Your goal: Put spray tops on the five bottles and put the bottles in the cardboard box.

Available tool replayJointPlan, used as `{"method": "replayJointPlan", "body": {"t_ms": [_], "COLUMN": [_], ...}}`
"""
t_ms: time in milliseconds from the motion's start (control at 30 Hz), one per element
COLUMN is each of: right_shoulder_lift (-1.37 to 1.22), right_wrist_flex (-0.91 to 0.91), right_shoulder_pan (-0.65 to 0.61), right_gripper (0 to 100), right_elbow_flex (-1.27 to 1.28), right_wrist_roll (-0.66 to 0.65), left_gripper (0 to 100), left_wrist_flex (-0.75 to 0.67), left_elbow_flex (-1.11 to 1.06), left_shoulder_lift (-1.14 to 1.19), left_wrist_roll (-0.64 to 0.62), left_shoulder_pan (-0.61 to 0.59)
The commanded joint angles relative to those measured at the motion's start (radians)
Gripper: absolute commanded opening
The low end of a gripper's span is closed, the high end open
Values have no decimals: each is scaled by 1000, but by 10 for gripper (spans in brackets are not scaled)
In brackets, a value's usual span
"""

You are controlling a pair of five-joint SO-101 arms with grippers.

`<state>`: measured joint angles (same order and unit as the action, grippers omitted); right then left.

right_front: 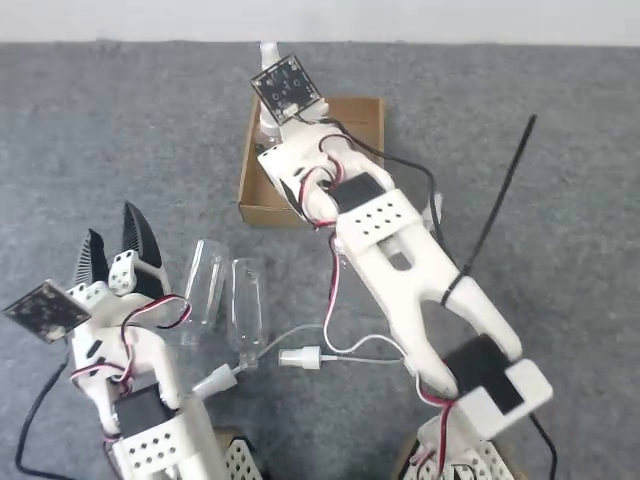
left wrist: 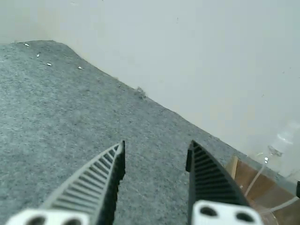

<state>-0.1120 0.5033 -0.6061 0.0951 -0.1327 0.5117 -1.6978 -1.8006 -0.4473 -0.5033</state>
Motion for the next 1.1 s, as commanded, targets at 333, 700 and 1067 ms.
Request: {"method": "replayJointPlan", "body": {"t_ms": [333,700,1067], "right_shoulder_lift": [-125,-246,-378], "right_wrist_flex": [-30,-30,-31], "right_shoulder_pan": [12,13,61], "right_gripper": [13,15,16], "right_elbow_flex": [-198,-288,-410], "right_wrist_roll": [5,5,6], "left_gripper": [199,199,199], "left_wrist_flex": [-29,-29,-29], "left_elbow_flex": [13,13,13], "left_shoulder_lift": [-17,-17,-17], "left_wrist_roll": [14,14,14], "left_shoulder_pan": [-6,-9,-9]}}
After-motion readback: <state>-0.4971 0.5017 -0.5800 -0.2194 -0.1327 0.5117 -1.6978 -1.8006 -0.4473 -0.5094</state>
